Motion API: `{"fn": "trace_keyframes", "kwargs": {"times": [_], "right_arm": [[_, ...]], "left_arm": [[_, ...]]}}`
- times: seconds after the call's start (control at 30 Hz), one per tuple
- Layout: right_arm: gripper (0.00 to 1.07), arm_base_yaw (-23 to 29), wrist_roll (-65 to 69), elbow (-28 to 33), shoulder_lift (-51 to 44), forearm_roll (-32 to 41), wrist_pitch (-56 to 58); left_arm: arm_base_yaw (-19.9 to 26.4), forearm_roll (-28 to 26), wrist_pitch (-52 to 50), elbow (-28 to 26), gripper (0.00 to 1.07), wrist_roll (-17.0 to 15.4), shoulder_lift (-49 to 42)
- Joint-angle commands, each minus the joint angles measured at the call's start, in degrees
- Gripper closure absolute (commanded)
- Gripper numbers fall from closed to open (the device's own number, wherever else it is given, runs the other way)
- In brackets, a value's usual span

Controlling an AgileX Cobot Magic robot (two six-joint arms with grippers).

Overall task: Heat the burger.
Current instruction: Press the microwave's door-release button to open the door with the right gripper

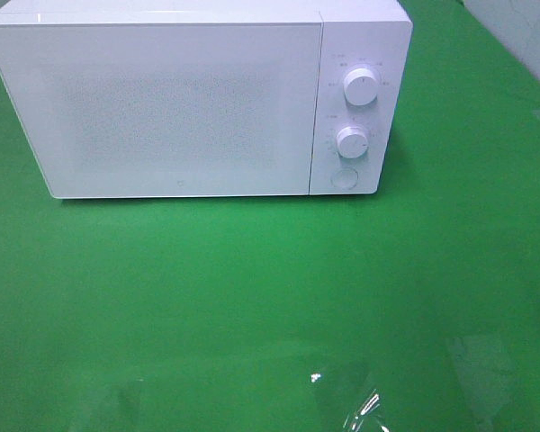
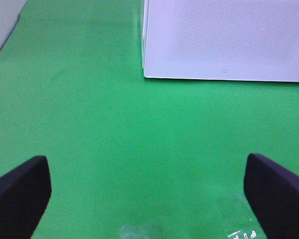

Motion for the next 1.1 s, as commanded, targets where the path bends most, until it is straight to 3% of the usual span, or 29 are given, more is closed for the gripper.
{"fn": "trace_keyframes", "kwargs": {"times": [0.03, 0.27, 0.43, 0.9, 1.1], "right_arm": [[0.38, -0.17, -0.17, 0.63, 3.44, 0.0, -4.64], [0.38, -0.17, 0.0, 0.74, 17.42, 0.0, -13.29], [0.38, -0.17, 0.0, 0.74, 21.2, 0.34, -17.13], [0.38, -0.17, -0.52, 0.74, 41.08, -2.86, -41.14], [0.38, 0.0, -9.34, 0.74, 51.22, 2.86, -54.37]], "left_arm": [[0.11, -0.52, -0.52, 0.17, 0.1, -0.23, -0.97], [0.11, -0.52, -0.52, 0.17, 0.1, -0.23, -0.97], [0.11, -0.52, -0.52, 0.17, 0.1, -0.23, -0.97], [0.11, -0.52, -0.52, 0.17, 0.1, -0.23, -0.97], [0.11, -0.52, -0.52, 0.17, 0.1, -0.23, -0.97]]}}
